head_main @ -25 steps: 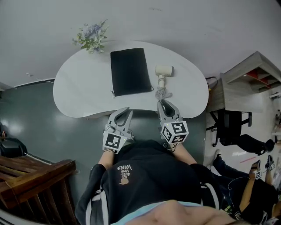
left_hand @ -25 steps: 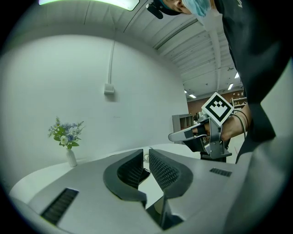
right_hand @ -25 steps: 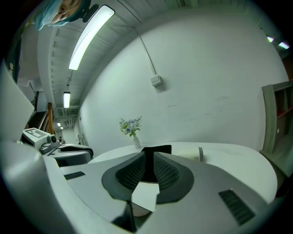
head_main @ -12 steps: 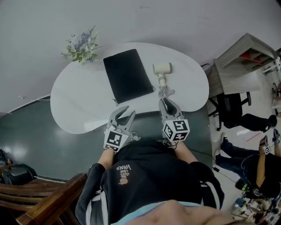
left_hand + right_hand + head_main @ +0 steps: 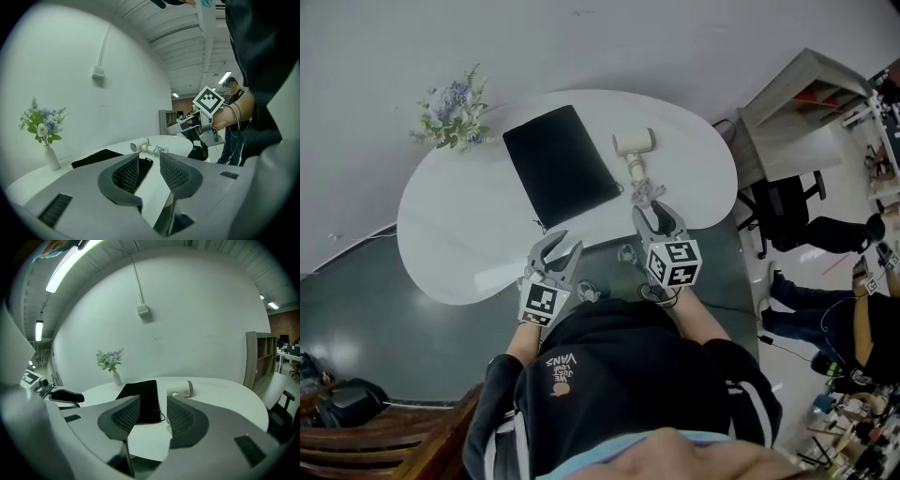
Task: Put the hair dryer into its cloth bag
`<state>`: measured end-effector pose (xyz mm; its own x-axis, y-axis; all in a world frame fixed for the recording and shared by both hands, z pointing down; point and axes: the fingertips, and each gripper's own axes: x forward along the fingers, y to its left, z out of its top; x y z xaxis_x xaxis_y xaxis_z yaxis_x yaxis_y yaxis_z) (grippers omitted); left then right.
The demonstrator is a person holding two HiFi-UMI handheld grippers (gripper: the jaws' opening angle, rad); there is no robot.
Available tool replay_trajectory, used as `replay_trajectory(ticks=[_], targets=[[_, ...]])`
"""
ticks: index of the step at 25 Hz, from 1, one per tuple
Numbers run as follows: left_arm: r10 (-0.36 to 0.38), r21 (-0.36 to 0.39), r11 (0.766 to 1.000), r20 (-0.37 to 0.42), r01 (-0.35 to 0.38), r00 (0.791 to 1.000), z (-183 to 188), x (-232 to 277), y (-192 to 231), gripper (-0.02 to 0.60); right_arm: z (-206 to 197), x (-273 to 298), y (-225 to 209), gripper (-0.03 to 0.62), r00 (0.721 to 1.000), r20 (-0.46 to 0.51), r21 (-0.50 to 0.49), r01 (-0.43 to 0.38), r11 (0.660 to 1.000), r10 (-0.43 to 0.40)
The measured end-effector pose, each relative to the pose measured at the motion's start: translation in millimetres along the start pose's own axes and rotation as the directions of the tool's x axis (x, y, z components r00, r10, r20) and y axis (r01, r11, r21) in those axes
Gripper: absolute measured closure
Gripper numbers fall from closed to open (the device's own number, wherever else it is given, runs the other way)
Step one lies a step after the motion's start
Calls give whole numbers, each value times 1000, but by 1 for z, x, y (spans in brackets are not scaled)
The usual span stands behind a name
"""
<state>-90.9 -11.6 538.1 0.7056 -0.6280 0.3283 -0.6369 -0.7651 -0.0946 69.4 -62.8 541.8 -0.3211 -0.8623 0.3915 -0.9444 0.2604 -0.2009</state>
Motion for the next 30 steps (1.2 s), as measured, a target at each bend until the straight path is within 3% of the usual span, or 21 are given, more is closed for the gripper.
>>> replay_trajectory(ticks=[6, 12, 21, 30], targets=[[24, 4, 1000, -47, -24, 999, -8, 14, 14, 446, -1, 37, -40, 414, 992, -110, -12, 52, 999, -53], [59, 15, 998, -100, -58, 993, -16, 30, 30, 439, -1, 82, -69, 399, 974, -219, -48, 54, 997, -63], [115, -14, 993, -114, -117, 987, -16, 58, 46, 436, -25, 139, -89, 379, 895, -445, -55, 1, 998, -25], [148, -39, 987, -114, -154, 982, -14, 74, 63, 426, -34, 165, -93, 379, 815, -579, -58, -30, 998, -9]])
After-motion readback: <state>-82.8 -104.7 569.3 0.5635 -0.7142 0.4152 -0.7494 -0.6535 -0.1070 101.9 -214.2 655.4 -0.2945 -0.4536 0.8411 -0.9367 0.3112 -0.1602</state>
